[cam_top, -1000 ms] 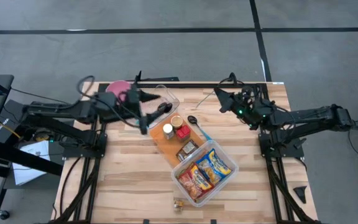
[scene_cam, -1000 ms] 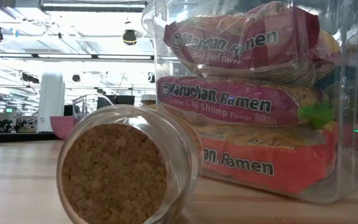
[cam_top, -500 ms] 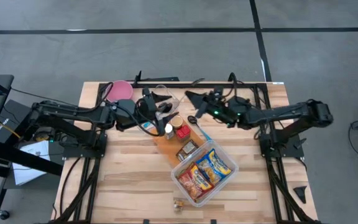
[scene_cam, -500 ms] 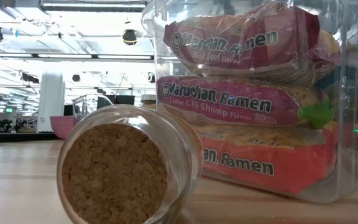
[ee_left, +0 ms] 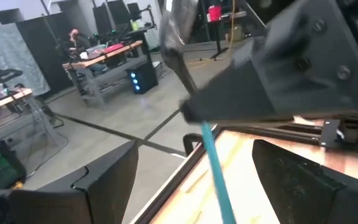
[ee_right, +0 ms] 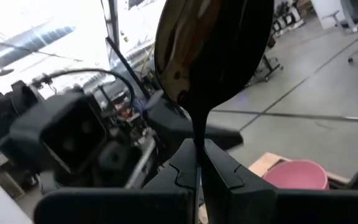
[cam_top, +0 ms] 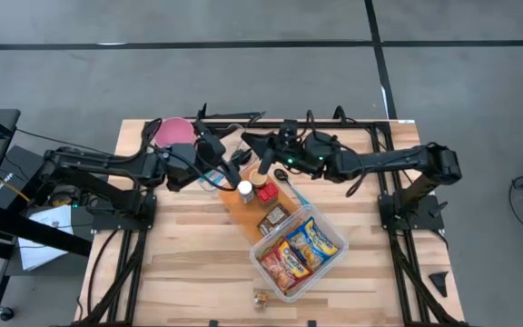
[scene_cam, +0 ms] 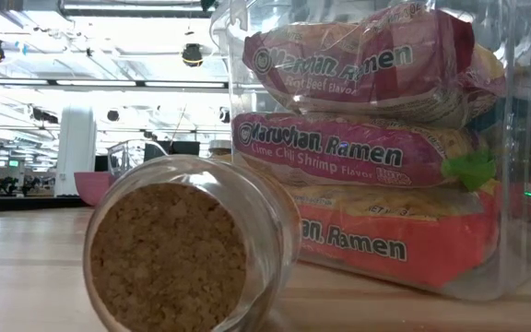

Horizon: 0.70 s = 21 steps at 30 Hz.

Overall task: Pick & Place Food Item
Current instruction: Put the blue spoon into the top transparent bin

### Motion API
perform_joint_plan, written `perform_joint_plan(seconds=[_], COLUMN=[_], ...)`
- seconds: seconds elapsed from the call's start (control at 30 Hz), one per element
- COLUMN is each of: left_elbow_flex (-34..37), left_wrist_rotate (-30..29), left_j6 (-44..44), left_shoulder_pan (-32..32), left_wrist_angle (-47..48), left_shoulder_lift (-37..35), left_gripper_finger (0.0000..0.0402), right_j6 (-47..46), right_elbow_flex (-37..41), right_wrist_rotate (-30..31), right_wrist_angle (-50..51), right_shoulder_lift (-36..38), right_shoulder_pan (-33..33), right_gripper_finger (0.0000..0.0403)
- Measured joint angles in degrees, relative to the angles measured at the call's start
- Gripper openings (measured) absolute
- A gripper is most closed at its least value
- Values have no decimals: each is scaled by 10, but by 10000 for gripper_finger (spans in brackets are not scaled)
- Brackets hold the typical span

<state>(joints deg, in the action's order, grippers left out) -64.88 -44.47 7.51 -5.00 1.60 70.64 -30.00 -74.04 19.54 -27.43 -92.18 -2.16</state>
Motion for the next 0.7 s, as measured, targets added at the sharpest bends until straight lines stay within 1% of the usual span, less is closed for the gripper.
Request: perform_joint_plan(seconds=[0.13, 0.7], left_elbow_flex=[0, 0], left_wrist_rotate=[-17, -17], left_j6=[0, 0], left_shoulder_pan=[-4, -4], left_wrist_angle=[4, 6], left_shoulder_lift=[-6, -5], left_gripper_finger=[309, 308], right_j6=[-2, 0], right_elbow_flex=[-1, -1], right_wrist_rotate=[-1, -5], right_wrist_angle=[-2, 5], right_shoulder_lift=[1, 2], right_shoulder_pan=[-1, -2], right_gripper_finger=[0, 1])
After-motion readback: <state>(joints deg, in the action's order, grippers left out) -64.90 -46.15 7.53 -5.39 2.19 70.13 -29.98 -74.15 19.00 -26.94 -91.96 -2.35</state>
